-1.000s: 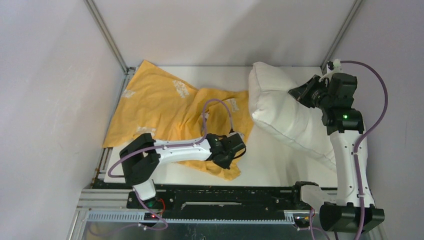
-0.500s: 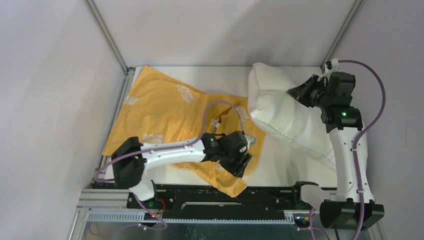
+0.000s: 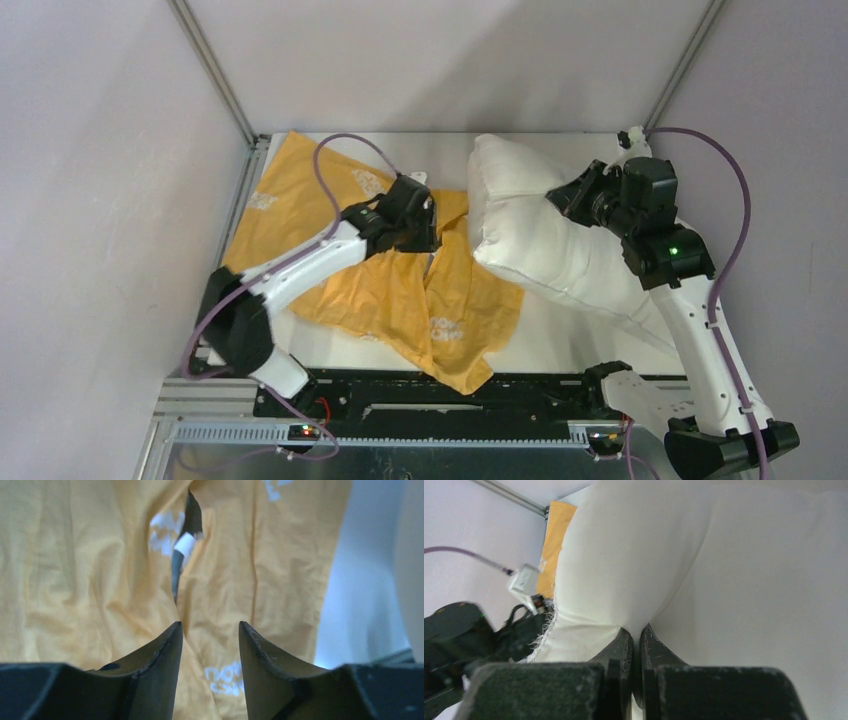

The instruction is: Put the pillow into the pillowcase

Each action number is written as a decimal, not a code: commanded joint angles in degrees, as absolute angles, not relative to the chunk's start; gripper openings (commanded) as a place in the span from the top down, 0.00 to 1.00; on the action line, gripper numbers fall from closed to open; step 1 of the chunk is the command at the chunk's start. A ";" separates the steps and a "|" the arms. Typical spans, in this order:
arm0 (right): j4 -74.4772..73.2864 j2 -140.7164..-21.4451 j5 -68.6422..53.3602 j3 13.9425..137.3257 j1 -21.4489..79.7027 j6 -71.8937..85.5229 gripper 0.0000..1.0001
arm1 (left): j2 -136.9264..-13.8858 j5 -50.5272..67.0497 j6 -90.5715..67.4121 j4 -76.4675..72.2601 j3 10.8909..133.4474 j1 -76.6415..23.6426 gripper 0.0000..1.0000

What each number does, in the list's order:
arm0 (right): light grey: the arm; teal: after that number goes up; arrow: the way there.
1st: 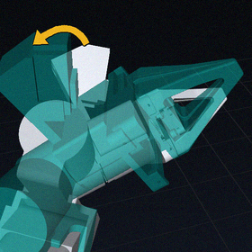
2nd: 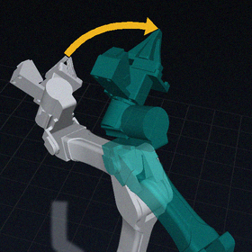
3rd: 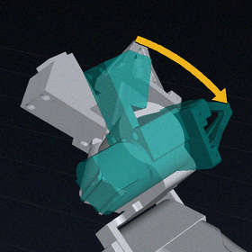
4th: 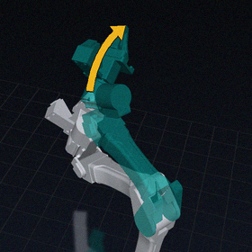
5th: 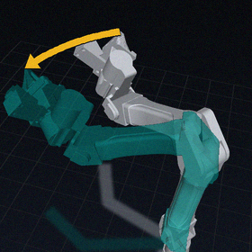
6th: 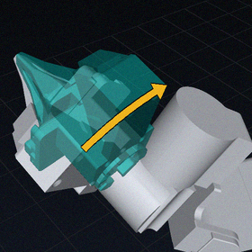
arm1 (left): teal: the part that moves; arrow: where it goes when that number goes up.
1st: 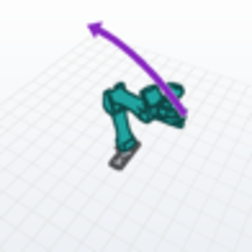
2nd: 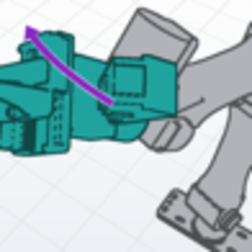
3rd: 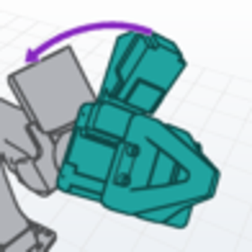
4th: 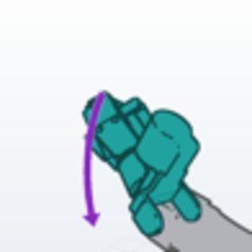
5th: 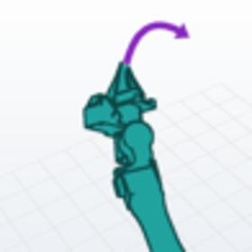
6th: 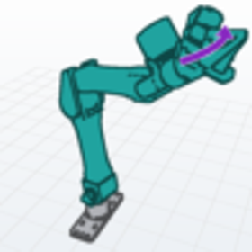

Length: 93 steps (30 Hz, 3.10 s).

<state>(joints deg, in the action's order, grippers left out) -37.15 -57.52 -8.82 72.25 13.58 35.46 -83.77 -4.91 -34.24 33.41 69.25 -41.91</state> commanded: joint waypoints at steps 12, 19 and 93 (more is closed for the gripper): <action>-27.51 -52.99 -7.38 72.03 15.14 38.56 1.00 | -105.68 -12.15 -28.86 33.64 79.85 -38.49 0.52; -26.33 -56.31 -4.18 71.91 21.41 38.43 1.00 | -108.61 -5.78 -29.14 30.40 78.77 -35.70 0.59; -20.89 -81.83 -2.17 66.81 43.72 12.37 1.00 | -73.53 12.73 -34.79 14.69 61.08 -31.68 1.00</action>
